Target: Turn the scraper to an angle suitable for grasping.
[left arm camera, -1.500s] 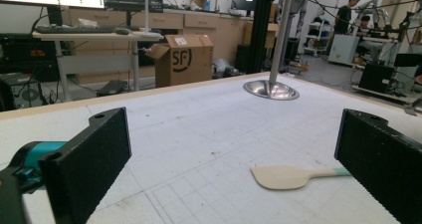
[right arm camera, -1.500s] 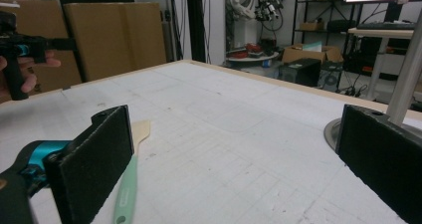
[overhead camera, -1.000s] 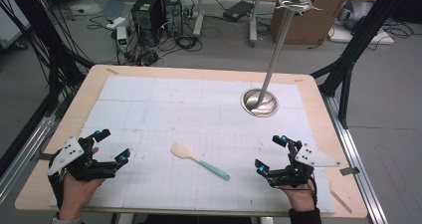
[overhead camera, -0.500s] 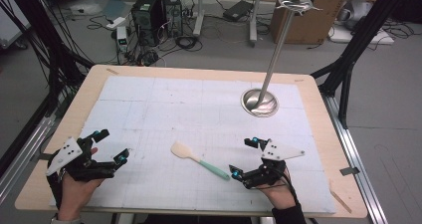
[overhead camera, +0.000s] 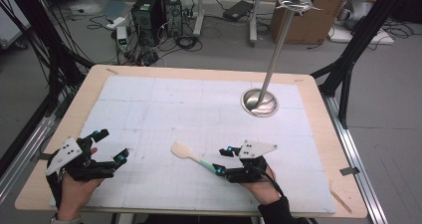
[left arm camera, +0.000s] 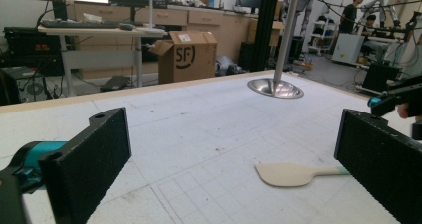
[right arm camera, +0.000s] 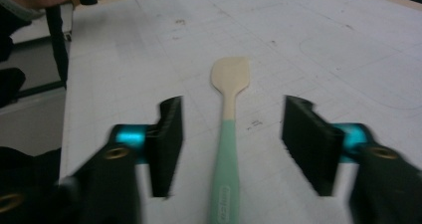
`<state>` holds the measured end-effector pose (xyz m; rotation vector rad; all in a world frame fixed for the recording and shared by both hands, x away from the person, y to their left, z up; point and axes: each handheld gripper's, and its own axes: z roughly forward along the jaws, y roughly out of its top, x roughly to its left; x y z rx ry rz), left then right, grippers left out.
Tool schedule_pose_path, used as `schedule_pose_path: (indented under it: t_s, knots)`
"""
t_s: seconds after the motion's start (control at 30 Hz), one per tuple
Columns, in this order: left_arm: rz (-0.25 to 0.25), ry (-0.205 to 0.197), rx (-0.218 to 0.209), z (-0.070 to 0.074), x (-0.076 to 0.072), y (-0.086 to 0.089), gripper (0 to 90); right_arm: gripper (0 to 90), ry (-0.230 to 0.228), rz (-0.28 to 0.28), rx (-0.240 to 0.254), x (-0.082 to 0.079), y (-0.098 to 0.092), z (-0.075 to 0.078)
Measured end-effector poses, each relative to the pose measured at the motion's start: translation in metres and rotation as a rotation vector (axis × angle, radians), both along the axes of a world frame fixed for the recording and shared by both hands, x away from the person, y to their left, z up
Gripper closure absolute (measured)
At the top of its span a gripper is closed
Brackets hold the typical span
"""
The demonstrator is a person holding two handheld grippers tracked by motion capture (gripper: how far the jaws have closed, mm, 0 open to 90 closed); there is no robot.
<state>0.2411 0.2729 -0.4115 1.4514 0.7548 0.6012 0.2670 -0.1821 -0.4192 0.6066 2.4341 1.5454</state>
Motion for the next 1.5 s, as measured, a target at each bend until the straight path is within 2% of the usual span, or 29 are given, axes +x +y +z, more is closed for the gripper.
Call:
schedule_pose_path:
  t_s: [0.03,0.07,0.1,0.2,0.4,0.57,0.6,0.67,0.7,0.73,0.77,0.87,1.17,1.3,1.37,1.5]
  knots:
    - [0.0,0.0,0.005,0.0,0.0,0.0,1.7,51.6,0.0,0.0,0.0,0.0,0.0,0.0]
    - [-0.002,-0.001,0.004,0.0,0.0,0.0,1.7,64.4,-0.036,-0.015,-0.035,-0.001,0.006,-0.001]
    - [-0.004,-0.001,0.006,0.0,0.0,0.0,1.7,72.6,-0.045,-0.023,-0.047,-0.001,0.01,-0.002]
    - [-0.003,-0.002,0.006,0.0,0.0,-0.001,1.7,89.1,-0.013,-0.044,-0.064,0.003,0.02,-0.005]
    - [0.0,0.001,0.005,0.0,0.001,0.0,1.7,90.0,0.052,-0.013,-0.099,0.014,0.038,-0.011]
    - [-0.004,0.002,0.009,0.0,0.001,-0.001,1.7,90.0,0.076,-0.006,-0.105,0.022,0.049,-0.013]
    - [-0.005,0.0,0.006,0.0,0.001,-0.001,1.7,90.0,0.116,0.005,-0.105,0.027,0.054,-0.012]
    - [-0.002,-0.001,0.003,0.0,0.001,-0.001,1.7,90.0,0.13,0.009,-0.105,0.028,0.056,-0.012]
    - [-0.003,0.0,0.004,0.0,0.001,-0.001,1.7,90.0,0.131,0.017,-0.113,0.03,0.06,-0.012]
    - [-0.003,0.001,0.004,0.0,0.001,-0.001,1.7,90.0,0.131,0.041,-0.144,0.031,0.068,-0.012]
    - [-0.003,-0.001,0.007,0.0,0.001,-0.001,1.7,90.0,0.131,0.041,-0.144,0.031,0.068,-0.012]
    - [-0.005,-0.001,0.003,0.0,0.001,0.0,1.7,90.0,0.124,0.054,-0.201,0.035,0.081,-0.015]
    - [-0.003,-0.001,-0.001,0.0,0.001,0.001,1.7,90.0,0.161,0.051,-0.248,0.044,0.097,-0.02]
    - [-0.002,0.001,0.002,0.0,0.001,0.001,1.7,90.0,0.157,0.059,-0.279,0.046,0.1,-0.022]
    - [-0.006,0.002,0.005,0.0,0.001,0.001,1.7,90.0,0.17,0.056,-0.277,0.046,0.1,-0.023]
    - [-0.007,0.001,0.0,0.0,0.002,-0.001,1.7,90.0,0.161,0.054,-0.286,0.047,0.099,-0.023]
